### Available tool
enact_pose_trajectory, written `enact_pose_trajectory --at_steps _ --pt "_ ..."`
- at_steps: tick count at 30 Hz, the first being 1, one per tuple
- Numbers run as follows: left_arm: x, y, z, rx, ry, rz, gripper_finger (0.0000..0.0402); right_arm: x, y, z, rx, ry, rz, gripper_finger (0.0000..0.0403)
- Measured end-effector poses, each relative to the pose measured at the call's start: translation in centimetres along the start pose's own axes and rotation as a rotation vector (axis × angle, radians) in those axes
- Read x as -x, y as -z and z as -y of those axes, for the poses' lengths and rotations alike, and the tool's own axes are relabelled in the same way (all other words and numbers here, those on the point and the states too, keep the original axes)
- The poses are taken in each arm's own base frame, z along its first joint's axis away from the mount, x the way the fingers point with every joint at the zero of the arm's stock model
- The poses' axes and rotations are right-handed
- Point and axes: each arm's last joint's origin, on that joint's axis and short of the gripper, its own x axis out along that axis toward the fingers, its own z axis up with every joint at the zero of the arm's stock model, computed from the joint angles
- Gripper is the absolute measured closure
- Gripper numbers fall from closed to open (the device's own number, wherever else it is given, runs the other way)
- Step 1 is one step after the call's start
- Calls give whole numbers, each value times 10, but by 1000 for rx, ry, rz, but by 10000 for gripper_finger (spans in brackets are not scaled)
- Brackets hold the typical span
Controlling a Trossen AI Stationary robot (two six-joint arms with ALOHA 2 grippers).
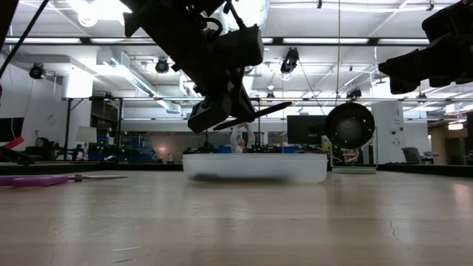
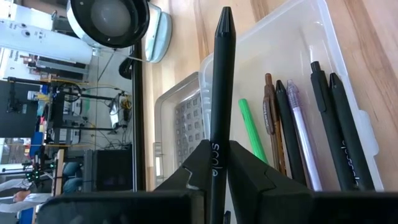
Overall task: Pick & place school supplies into a supply box
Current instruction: Put the black pen into the white and black supply box, then put the orange pencil into the white and black supply box
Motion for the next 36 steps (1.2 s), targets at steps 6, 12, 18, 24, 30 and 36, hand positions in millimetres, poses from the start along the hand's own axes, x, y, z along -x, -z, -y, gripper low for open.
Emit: enact_pose_trajectory --at_steps 6,12,18,24,30,36 --pt "0 0 0 -1 1 0 378 0 0 0 0 0 0 322" --pt "0 0 0 -1 2 0 363 0 0 0 0 0 0 325" --pt "0 0 0 -1 2 0 359 0 0 0 0 0 0 334" --pt "0 0 0 2 2 0 359 0 0 0 0 0 0 332" --pt "0 0 0 1 3 -1 358 0 0 0 0 0 0 323" --pt "1 2 2 -22 14 -17 358 0 0 0 0 -1 0 323"
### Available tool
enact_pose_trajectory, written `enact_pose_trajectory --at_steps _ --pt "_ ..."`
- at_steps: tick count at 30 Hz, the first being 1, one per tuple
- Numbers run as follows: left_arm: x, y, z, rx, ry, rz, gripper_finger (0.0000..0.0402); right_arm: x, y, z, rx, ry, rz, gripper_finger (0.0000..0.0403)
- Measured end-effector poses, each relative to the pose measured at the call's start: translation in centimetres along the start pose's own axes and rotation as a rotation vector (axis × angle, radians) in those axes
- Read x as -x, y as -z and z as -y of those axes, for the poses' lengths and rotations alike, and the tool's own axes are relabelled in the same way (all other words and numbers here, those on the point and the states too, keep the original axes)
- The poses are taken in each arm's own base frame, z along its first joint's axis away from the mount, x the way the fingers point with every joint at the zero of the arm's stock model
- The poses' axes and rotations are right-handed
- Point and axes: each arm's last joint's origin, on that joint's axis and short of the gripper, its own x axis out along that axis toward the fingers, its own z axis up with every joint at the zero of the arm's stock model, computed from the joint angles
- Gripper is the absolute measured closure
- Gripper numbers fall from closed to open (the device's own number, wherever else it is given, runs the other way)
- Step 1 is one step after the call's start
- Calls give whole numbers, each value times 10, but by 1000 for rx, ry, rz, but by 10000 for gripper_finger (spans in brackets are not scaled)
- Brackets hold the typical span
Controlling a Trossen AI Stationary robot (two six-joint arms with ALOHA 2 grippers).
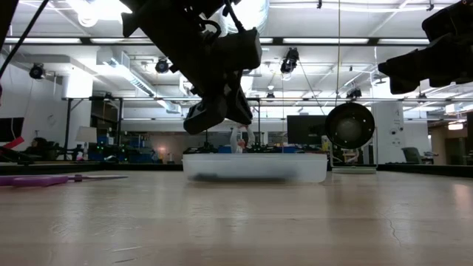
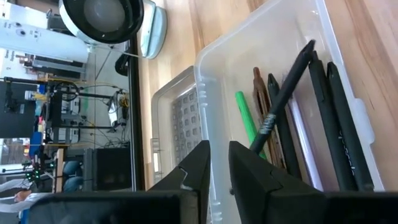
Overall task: Pick & place school supplies into a supply box
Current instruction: Put the orange pencil into the white and black supply box
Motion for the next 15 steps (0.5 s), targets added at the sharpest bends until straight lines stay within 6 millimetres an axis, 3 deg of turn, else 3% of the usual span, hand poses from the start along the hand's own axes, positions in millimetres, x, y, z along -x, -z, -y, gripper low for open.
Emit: enact_pose_trajectory --at_steps 15 --pt "23 -5 13 -98 46 17 358 0 0 0 0 0 0 328"
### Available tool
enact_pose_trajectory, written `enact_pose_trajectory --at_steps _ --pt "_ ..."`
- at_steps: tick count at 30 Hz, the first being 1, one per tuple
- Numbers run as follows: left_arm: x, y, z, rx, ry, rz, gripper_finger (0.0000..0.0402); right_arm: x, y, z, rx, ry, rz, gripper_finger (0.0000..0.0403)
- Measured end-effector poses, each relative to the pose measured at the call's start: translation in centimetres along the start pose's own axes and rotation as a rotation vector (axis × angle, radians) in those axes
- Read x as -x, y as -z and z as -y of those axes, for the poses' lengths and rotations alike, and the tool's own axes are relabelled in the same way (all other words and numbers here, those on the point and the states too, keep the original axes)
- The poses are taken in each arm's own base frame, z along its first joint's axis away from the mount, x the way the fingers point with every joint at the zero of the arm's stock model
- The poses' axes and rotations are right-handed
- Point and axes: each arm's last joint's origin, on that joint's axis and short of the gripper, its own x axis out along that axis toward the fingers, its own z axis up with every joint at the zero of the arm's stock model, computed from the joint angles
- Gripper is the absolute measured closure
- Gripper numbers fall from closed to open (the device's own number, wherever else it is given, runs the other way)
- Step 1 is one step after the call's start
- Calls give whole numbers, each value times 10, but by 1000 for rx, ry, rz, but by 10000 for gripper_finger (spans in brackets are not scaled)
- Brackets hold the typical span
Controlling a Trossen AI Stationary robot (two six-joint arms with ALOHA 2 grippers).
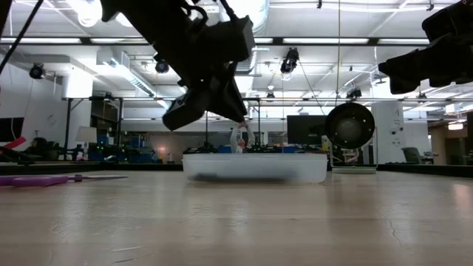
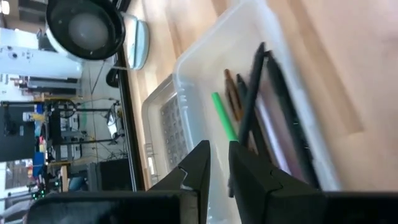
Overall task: Pick & place school supplies into a supply box
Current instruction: Put the orange pencil into the white and black supply box
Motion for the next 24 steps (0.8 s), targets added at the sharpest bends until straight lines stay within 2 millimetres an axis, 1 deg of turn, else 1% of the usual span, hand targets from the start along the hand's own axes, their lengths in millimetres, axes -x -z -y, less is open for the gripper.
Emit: enact_pose_trajectory --at_steps 3,5,10,13,15,19,21,24 --pt "6 -2 4 -7 10 13 358 0 0 0 0 0 0 324" --pt "10 -2 8 -6 51 21 358 0 0 0 0 0 0 322" --pt "14 0 14 -5 216 56 358 0 0 0 0 0 0 324" --pt "22 -1 18 -37 350 61 358 0 0 0 0 0 0 329" --pt "28 -6 16 -6 421 58 358 0 0 0 0 0 0 332" --pt "41 -8 7 94 562 -34 358 0 0 0 0 0 0 335" --pt "46 -8 4 146 606 -83 358 0 0 0 0 0 0 333" --pt "51 -5 9 153 628 -136 358 0 0 0 0 0 0 328"
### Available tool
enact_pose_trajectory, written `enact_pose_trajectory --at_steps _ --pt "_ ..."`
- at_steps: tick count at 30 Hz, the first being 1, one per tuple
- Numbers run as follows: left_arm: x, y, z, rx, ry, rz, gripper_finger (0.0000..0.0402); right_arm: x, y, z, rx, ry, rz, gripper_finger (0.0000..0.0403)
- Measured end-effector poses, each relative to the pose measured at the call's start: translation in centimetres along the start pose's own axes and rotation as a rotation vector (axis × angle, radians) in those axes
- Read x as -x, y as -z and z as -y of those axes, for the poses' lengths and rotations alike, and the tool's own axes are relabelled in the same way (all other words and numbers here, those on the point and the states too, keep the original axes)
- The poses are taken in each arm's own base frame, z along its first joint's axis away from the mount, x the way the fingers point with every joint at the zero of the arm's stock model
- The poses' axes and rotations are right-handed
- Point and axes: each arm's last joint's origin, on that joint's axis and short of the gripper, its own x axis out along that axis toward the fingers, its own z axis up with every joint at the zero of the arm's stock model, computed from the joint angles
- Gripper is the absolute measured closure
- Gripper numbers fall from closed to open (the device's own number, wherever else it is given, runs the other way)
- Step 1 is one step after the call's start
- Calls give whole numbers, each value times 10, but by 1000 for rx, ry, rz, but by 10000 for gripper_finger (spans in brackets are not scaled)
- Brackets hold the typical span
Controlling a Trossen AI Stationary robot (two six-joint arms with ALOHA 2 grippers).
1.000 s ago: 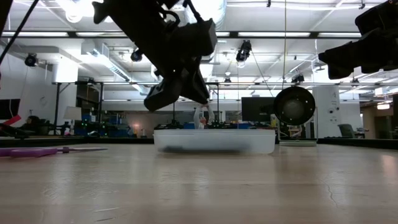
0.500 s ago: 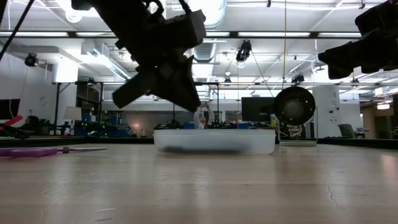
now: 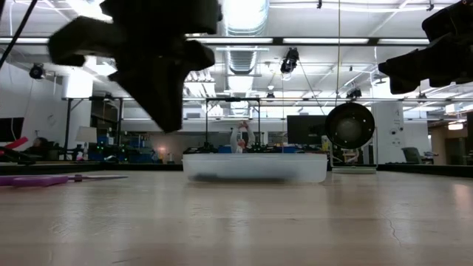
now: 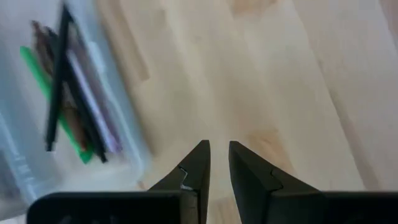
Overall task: Pick & place school supplies into a supply box
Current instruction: Put the orange pencil into the white and black supply box
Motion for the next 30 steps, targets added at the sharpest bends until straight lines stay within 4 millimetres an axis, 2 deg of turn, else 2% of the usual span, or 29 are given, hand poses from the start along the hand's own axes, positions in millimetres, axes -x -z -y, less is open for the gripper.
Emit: enact_pose_trajectory --at_steps 8,19,26,30 --pt "0 2 23 -38 18 -1 358 0 0 0 0 0 0 321" --pt "-1 11 52 -61 42 -16 358 0 0 0 0 0 0 335" --pt "-16 -6 77 -151 73 -45 358 0 0 0 0 0 1 326" --pt "-6 -23 89 -176 101 -2 358 0 0 0 0 0 1 321"
